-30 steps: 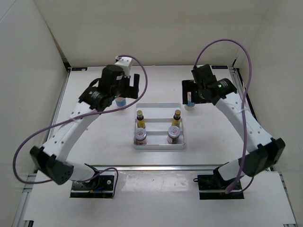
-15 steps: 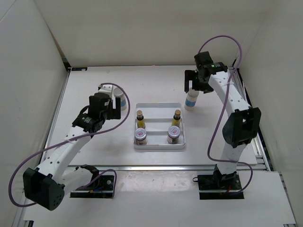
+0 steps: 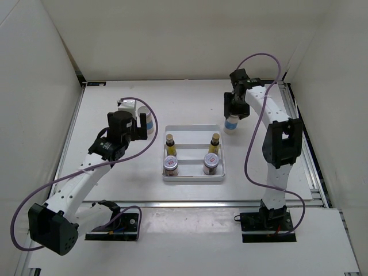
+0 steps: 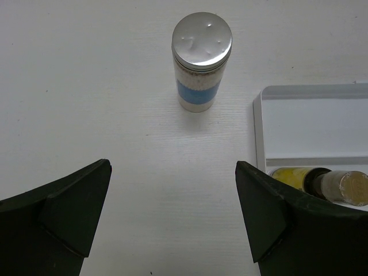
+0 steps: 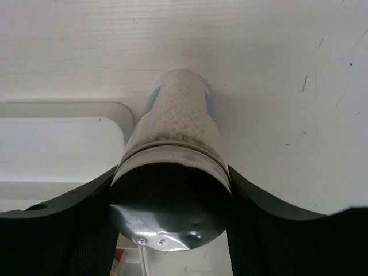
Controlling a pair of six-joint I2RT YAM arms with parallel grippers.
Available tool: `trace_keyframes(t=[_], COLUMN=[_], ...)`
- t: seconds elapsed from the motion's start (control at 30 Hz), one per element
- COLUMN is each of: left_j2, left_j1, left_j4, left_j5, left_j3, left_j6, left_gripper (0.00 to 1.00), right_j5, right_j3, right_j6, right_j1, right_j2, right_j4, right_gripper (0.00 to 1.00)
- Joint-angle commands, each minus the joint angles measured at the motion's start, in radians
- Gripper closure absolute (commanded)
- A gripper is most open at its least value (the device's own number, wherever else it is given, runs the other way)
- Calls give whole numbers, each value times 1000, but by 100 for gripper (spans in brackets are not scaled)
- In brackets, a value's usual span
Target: Organize the condiment bottles
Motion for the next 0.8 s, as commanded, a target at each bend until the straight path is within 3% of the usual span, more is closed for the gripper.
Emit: trace_keyframes(t=[0.0, 0.1, 0.27, 0.47, 0.77], left_j2=[-13, -13, -13, -3, -3], left_j1=[-4, -4, -4, -4, -4], left_j4=[24, 24, 24, 24, 24], left_j5=[-18, -18, -9, 0, -9], left_j3=[28, 28, 28, 38, 38], left_j6=[-5, -5, -5, -5, -5], left_gripper=[0, 0, 0, 0, 0], right_j5=[60, 112, 40, 8, -27], right_j3=[54, 40, 9, -38, -89], right_j6=[3, 12, -23, -43, -34], right_j1=[-1, 32, 89, 199, 223], right_j2=[-83, -184, -311, -286, -206], right_j4=[20, 31, 101, 101, 101], right_gripper=[70, 80, 80, 82, 82])
